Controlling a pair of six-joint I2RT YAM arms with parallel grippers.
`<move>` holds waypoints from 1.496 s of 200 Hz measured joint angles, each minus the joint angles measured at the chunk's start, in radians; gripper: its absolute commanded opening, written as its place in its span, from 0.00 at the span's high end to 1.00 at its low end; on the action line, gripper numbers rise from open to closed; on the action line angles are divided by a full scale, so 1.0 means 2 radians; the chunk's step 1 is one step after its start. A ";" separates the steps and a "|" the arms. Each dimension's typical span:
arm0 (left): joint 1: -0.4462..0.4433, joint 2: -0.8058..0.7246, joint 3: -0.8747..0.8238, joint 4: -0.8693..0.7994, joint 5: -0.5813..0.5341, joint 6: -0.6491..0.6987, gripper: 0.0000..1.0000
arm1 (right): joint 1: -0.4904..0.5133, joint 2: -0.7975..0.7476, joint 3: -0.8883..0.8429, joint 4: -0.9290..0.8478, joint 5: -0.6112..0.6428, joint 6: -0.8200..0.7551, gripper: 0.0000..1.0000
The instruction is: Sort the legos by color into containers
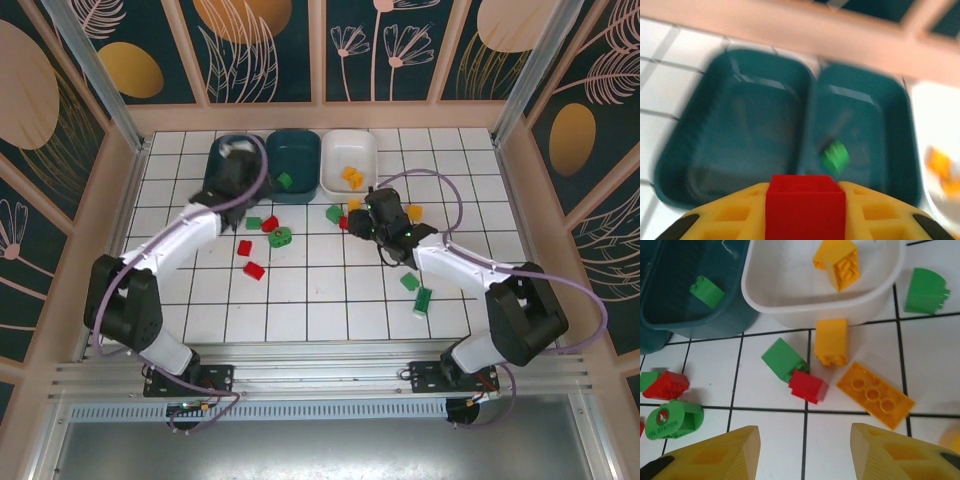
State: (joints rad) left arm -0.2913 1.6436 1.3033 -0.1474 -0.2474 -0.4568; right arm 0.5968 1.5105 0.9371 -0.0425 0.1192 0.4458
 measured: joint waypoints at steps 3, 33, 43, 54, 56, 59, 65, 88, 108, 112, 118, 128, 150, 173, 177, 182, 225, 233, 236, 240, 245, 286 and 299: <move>0.010 0.007 0.008 0.002 0.001 0.000 0.94 | 0.001 0.008 0.007 0.002 -0.003 -0.002 0.47; 0.075 0.122 0.091 0.002 0.030 -0.008 0.87 | 0.036 0.085 0.065 0.014 -0.021 -0.035 0.38; 0.085 0.163 0.118 -0.006 0.048 -0.010 0.85 | 0.051 0.105 0.078 0.019 -0.027 -0.047 0.36; 0.091 0.206 0.145 -0.019 0.066 -0.011 0.80 | 0.068 0.130 0.096 0.022 -0.039 -0.062 0.34; 0.092 0.211 0.148 -0.021 0.068 -0.011 0.78 | 0.071 0.135 0.099 0.022 -0.040 -0.065 0.33; 0.093 0.221 0.154 -0.024 0.071 -0.011 0.75 | 0.075 0.142 0.105 0.022 -0.044 -0.066 0.32; 0.094 0.236 0.164 -0.031 0.078 -0.011 0.67 | 0.082 0.155 0.117 0.023 -0.046 -0.073 0.30; 0.094 0.266 0.195 -0.063 0.096 -0.010 0.34 | 0.111 0.205 0.161 0.023 -0.052 -0.104 0.27; 0.094 0.265 0.216 -0.074 0.111 -0.008 0.19 | 0.130 0.240 0.194 0.019 -0.053 -0.121 0.25; 0.094 0.264 0.220 -0.073 0.114 -0.005 0.16 | 0.133 0.247 0.201 0.018 -0.053 -0.122 0.24; 0.094 0.260 0.221 -0.073 0.117 -0.005 0.10 | 0.138 0.257 0.213 0.015 -0.051 -0.124 0.24; 0.094 0.251 0.218 -0.074 0.118 -0.009 0.03 | 0.142 0.275 0.237 0.007 -0.051 -0.126 0.23; 0.094 0.196 0.165 -0.059 0.124 -0.012 0.01 | 0.144 0.306 0.276 0.000 -0.050 -0.124 0.22; 0.094 0.088 0.043 -0.011 0.142 -0.033 0.02 | 0.147 0.326 0.295 -0.014 -0.036 -0.113 0.20; 0.094 0.066 0.017 -0.001 0.144 -0.037 0.02 | 0.147 0.330 0.297 -0.017 -0.032 -0.113 0.20; 0.094 0.038 -0.016 0.015 0.149 -0.045 0.01 | 0.148 0.334 0.300 -0.020 -0.029 -0.110 0.20; 0.094 -0.112 -0.233 0.117 0.187 -0.107 0.02 | 0.161 0.368 0.323 -0.047 0.016 -0.100 0.35; 0.094 -0.126 -0.264 0.130 0.193 -0.117 0.01 | 0.164 0.369 0.327 -0.048 0.021 -0.096 0.41; 0.094 -0.131 -0.275 0.134 0.195 -0.121 0.01 | 0.165 0.371 0.329 -0.048 0.024 -0.090 0.44; 0.094 -0.138 -0.288 0.136 0.197 -0.125 0.02 | 0.167 0.371 0.330 -0.048 0.027 -0.090 0.46; 0.094 -0.149 -0.305 0.138 0.200 -0.130 0.02 | 0.168 0.371 0.330 -0.048 0.032 -0.088 0.50; 0.094 -0.258 -0.392 0.146 0.204 -0.148 0.02 | 0.182 0.347 0.282 -0.023 0.076 -0.064 0.61; 0.094 -0.286 -0.402 0.147 0.204 -0.149 0.01 | 0.186 0.324 0.251 -0.021 0.086 -0.058 0.62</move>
State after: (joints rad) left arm -0.1036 1.0706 0.4995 0.1474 0.1608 -0.7540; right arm 0.9691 2.1590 1.4399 -0.0853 0.2913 0.3290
